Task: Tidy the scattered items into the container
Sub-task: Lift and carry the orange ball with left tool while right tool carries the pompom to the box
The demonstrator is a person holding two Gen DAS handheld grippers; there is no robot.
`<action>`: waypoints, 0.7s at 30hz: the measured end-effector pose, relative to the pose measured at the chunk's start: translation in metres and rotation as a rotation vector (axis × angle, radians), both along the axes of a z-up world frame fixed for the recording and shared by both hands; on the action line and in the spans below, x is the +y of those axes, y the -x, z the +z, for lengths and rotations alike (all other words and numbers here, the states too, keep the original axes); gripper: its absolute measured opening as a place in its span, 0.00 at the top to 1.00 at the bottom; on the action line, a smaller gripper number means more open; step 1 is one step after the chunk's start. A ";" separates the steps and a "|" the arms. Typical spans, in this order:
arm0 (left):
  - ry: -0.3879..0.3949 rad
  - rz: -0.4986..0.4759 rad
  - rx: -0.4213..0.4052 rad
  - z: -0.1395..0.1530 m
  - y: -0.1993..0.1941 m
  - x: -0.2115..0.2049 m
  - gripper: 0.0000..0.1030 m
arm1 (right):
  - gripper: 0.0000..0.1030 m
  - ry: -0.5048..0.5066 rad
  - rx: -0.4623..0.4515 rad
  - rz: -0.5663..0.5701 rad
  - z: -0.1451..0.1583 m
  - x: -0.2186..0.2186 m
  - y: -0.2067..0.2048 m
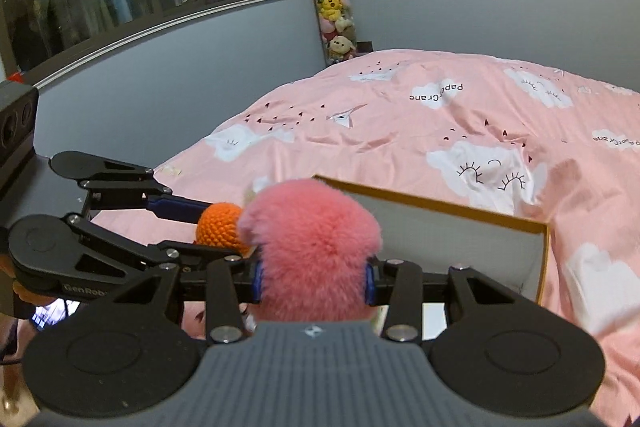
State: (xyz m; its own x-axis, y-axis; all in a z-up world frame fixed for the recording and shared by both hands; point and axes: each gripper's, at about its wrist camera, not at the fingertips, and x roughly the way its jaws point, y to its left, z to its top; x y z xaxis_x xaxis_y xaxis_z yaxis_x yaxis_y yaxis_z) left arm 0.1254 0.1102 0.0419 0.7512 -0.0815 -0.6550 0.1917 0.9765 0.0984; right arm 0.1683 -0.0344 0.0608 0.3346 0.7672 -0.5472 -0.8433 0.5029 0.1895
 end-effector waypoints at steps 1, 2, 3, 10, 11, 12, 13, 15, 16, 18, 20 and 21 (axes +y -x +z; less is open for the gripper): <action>-0.014 -0.005 0.004 -0.002 -0.007 0.001 0.52 | 0.56 0.002 0.003 -0.004 0.000 0.003 -0.004; -0.025 -0.008 0.008 -0.005 -0.012 0.002 0.52 | 0.56 0.005 0.006 -0.008 -0.001 0.007 -0.010; -0.038 -0.012 0.014 -0.008 -0.017 0.003 0.52 | 0.56 0.008 0.011 -0.010 -0.003 0.012 -0.015; -0.127 -0.028 0.070 -0.038 -0.053 0.010 0.52 | 0.56 0.063 0.084 -0.019 -0.031 0.042 -0.050; -0.135 -0.030 0.077 -0.042 -0.058 0.011 0.52 | 0.56 0.065 0.099 -0.023 -0.035 0.045 -0.053; -0.143 -0.029 0.082 -0.045 -0.062 0.013 0.52 | 0.56 0.067 0.115 -0.030 -0.040 0.048 -0.058; -0.150 -0.028 0.086 -0.048 -0.066 0.014 0.52 | 0.56 0.068 0.129 -0.037 -0.045 0.051 -0.063; -0.158 -0.025 0.097 -0.054 -0.074 0.017 0.52 | 0.56 0.070 0.155 -0.048 -0.053 0.056 -0.071; -0.161 -0.022 0.105 -0.057 -0.079 0.019 0.52 | 0.56 0.073 0.165 -0.052 -0.057 0.059 -0.075; -0.169 -0.022 0.123 -0.063 -0.087 0.021 0.52 | 0.56 0.085 0.183 -0.064 -0.065 0.065 -0.082; -0.186 -0.027 0.143 -0.070 -0.093 0.022 0.52 | 0.55 0.104 0.207 -0.079 -0.072 0.071 -0.089; -0.198 -0.031 0.150 -0.073 -0.096 0.022 0.52 | 0.55 0.111 0.219 -0.088 -0.076 0.073 -0.092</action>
State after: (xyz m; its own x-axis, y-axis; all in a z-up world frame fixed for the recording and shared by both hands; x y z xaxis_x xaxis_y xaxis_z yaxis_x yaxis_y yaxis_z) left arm 0.2212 0.1318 -0.0309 0.6434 0.0378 -0.7646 0.2481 0.9346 0.2550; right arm 0.2601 0.0382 -0.0152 0.2614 0.6717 -0.6932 -0.7404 0.6002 0.3024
